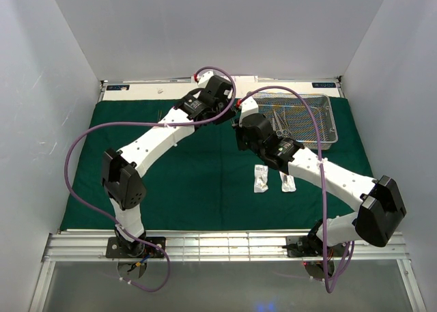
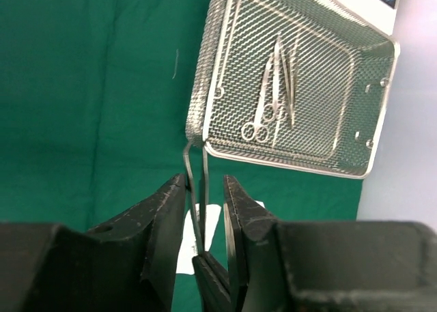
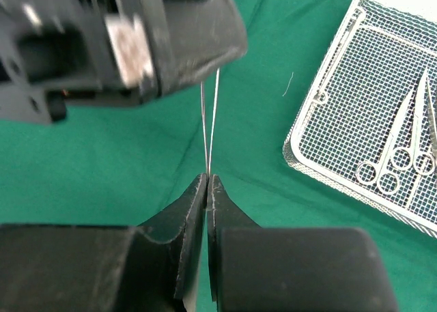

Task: Open and lay out the surgical kit
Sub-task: Place the medical item in the surgical kit.

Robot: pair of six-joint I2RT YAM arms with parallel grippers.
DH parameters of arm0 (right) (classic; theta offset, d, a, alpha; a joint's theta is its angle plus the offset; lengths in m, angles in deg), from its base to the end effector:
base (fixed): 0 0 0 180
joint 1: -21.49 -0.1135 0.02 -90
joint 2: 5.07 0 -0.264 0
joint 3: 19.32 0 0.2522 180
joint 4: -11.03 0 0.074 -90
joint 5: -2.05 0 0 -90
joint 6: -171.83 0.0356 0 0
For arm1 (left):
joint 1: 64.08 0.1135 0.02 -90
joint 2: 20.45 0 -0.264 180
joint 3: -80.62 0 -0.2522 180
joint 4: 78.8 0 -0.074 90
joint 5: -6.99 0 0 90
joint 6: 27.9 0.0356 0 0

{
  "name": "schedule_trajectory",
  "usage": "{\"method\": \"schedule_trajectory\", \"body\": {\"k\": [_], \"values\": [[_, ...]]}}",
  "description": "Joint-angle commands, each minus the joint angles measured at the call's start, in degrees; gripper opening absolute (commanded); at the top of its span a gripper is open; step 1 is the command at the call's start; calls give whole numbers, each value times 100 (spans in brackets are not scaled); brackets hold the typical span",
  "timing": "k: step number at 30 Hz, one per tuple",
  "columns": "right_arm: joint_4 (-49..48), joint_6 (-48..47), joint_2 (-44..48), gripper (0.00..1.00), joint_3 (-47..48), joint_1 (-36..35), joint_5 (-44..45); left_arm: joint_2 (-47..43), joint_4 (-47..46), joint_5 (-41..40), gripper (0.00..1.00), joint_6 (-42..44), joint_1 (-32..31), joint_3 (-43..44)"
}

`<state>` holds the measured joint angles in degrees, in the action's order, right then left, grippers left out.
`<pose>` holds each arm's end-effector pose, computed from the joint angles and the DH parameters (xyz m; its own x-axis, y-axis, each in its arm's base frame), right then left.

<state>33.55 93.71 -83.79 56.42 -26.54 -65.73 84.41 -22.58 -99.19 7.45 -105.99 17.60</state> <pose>0.2218 0.2265 0.3132 -0.3764 -0.1335 -0.9168 -0.3909 0.9201 0.0265 0.3132 -0.2678 0.3463 -0.7014 -0.4230 -0.5737 -0.1374 0.8700 -0.4735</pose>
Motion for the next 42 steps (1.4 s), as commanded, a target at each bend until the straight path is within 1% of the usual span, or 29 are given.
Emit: {"method": "schedule_trajectory", "body": {"k": [1, 4, 8, 9, 11, 12, 14, 16, 20, 21, 23, 25, 26, 27, 28, 29, 30, 32, 33, 35, 36, 37, 39, 42], "values": [[-427, 86, 32, 8, -36, -40, 72, -27, 61, -69, 39, -54, -19, -109], [-445, 86, 6, 8, -36, -48, 72, 17, 87, -95, 39, -46, -19, -144], [-462, 86, -21, 8, -36, -49, 55, 70, 96, -122, 34, -10, -19, -144], [-471, 69, -21, 8, -28, -49, 55, 87, 96, -122, 28, -2, -10, -136], [-471, 60, -47, 8, -28, -49, 63, 105, 96, -113, 22, 34, -19, -83], [-471, 60, -56, 8, -19, -49, 63, 131, 96, -104, 16, 51, -19, -65], [-471, 51, -100, 8, -19, -49, 55, 149, 96, -95, 9, 86, -10, -48], [-471, 43, -135, 8, -19, -49, 28, 175, 96, -95, 4, 130, -19, -12], [-427, 34, -188, 11, 16, -49, -155, 237, 79, -104, 0, 384, -1, 31], [-427, 34, -205, 21, 25, -49, -243, 245, 79, -113, 0, 455, 7, 23], [-366, 86, -197, 27, 51, -57, -384, 228, 9, -157, 0, 622, 51, -38], [-322, 121, -127, 37, 43, -49, -455, 176, -228, -139, 0, 1025, 165, -266], [-304, 139, -100, 39, 17, -40, -473, 123, -316, -122, 0, 1183, 218, -346], [-278, 148, -56, 45, 8, -48, -481, 123, -404, -78, 0, 1368, 279, -407], [-234, 148, 22, 47, -1, -40, -490, 131, -457, -52, 0, 1761, 393, -469], [-208, 139, 75, 50, -36, -31, -490, 149, -440, -69, 0, 1974, 455, -478], [-164, 148, 172, 55, -63, -31, -499, 184, -414, -165, 0, 2141, 525, -504], [-32, 139, 295, 61, -150, 4, -473, 184, -431, -122, 0, 2590, 780, -697], [21, 131, 357, 66, -194, 13, -473, 184, -457, 0, 0, 2722, 911, -776], [161, 104, 567, 71, -300, 57, -412, 210, -528, 229, 0, 3107, 1298, -934], [197, 95, 699, 77, -404, 66, -394, 237, -554, 360, 0, 3240, 1439, -953], [249, 87, 752, 78, -449, 101, -359, 359, -554, 396, 0, 3398, 1640, -944], [469, 86, 884, 82, -528, 171, -315, 517, -519, 414, 0, 3759, 1817, -786], [714, 86, 1007, 84, -643, 303, -323, 904, -537, 511, 0, 4242, 2072, -558]]}}
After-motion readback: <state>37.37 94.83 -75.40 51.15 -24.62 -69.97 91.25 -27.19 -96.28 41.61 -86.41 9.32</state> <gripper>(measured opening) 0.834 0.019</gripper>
